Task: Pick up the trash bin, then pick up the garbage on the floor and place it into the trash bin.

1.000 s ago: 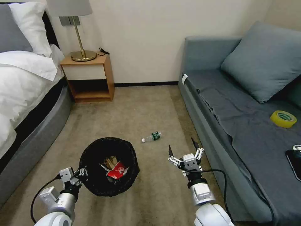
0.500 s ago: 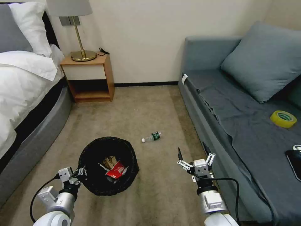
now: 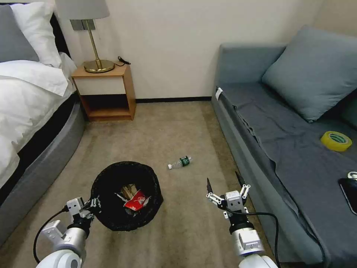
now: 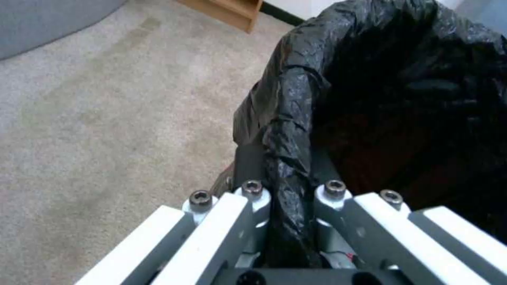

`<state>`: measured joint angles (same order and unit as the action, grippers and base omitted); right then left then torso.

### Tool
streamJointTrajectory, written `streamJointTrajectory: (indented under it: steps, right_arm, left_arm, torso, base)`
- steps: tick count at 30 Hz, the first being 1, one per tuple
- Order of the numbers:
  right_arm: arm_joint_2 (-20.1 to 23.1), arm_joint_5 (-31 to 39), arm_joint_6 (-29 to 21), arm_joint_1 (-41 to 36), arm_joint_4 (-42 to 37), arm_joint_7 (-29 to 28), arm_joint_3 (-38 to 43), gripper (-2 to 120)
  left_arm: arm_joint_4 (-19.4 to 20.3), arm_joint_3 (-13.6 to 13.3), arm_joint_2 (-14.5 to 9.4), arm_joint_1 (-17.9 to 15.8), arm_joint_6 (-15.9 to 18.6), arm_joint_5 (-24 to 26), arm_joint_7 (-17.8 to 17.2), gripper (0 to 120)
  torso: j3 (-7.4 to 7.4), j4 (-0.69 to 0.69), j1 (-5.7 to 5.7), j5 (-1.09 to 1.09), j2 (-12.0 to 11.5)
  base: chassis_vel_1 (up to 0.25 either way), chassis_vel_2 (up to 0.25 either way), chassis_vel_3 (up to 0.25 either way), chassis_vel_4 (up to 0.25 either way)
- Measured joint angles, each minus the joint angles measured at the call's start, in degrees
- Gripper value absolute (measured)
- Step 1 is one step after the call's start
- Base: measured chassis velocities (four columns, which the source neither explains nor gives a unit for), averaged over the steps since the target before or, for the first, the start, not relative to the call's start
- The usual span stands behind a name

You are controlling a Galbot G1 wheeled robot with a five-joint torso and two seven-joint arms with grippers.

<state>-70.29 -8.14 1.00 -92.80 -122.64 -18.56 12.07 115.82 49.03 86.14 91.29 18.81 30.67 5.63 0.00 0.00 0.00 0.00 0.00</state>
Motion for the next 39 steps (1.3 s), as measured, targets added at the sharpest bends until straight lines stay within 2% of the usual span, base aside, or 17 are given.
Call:
streamJointTrajectory:
  steps: [16,39]
  right_arm:
    - [-0.4,0.0,0.8,0.2,1.2,1.3,0.1,100]
    - [0.4,1.4,0.8,1.9,2.5,2.3,-0.5,100]
  left_arm:
    - [-0.6,0.1,-0.2,-0.2,0.0,0.2,0.0,5]
    - [-0.7,0.5,-0.2,-0.5,0.0,0.2,-0.1,5]
  torso:
    - [0.0,0.0,0.0,0.0,0.0]
    - [0.0,0.0,0.0,0.0,0.0]
  base:
    - [-0.016,0.009,0.011,-0.016]
    - [-0.095,0.084,0.094,-0.092]
